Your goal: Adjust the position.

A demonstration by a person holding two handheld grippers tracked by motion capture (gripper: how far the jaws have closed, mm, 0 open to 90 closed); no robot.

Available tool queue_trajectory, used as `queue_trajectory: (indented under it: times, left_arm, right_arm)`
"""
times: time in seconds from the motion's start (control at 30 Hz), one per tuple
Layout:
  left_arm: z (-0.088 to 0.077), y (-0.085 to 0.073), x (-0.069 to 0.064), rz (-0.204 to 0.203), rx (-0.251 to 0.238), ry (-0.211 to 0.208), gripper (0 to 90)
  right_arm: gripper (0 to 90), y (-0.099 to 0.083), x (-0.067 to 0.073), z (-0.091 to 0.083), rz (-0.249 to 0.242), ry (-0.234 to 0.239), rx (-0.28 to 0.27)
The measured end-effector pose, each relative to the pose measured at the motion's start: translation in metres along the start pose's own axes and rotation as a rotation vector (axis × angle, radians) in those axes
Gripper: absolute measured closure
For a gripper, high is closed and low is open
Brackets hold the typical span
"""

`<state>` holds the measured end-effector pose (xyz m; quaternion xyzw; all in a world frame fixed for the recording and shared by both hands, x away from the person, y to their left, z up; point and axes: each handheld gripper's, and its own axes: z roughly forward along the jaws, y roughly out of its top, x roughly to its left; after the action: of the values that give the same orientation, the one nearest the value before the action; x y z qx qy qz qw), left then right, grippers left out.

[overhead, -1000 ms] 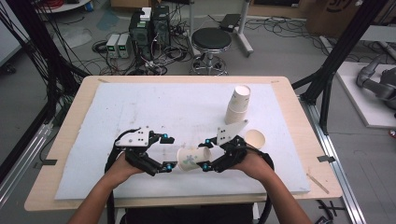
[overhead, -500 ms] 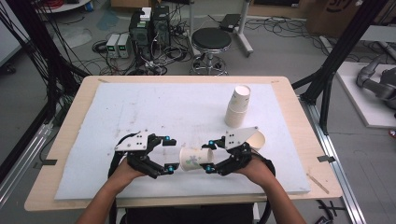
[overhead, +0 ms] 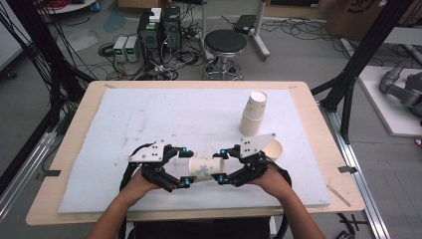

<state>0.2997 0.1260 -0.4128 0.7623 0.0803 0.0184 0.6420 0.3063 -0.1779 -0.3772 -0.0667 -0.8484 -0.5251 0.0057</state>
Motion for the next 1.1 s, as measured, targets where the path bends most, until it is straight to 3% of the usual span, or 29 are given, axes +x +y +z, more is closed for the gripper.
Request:
queue_trajectory:
  times: [0.2,0.43,0.57,0.8,0.87,0.9,0.97,1.1]
  left_arm:
    - [0.002,-0.003,-0.001,-0.006,-0.009,-0.016,22.4]
    - [0.001,-0.002,-0.002,-0.010,-0.047,-0.030,26.7]
    - [-0.001,-0.001,-0.002,-0.015,-0.049,-0.022,29.5]
    - [-0.005,0.005,-0.003,-0.023,-0.018,-0.021,33.7]
    - [-0.007,0.008,-0.002,-0.026,-0.007,-0.016,34.4]
    - [-0.007,0.009,-0.002,-0.029,0.004,-0.008,34.9]
    - [-0.010,0.012,-0.002,-0.038,0.041,0.020,35.0]
    - [-0.017,0.018,0.000,-0.043,0.108,0.042,35.0]
  right_arm:
    - [37.4,0.001,0.000,0.002,0.005,0.026,-0.025]
    - [37.6,0.000,-0.005,0.002,0.057,0.074,-0.075]
    - [37.7,-0.003,-0.008,0.004,0.080,0.091,-0.063]
    - [37.3,-0.003,-0.007,0.007,0.080,0.093,-0.040]
    - [31.2,-0.001,-0.006,0.007,0.084,0.076,-0.034]
    - [24.3,0.002,-0.006,0.008,0.113,0.063,-0.024]
    - [21.7,0.003,-0.005,0.008,0.118,0.058,-0.024]
    - [21.0,0.008,-0.003,0.009,0.092,0.019,0.008]
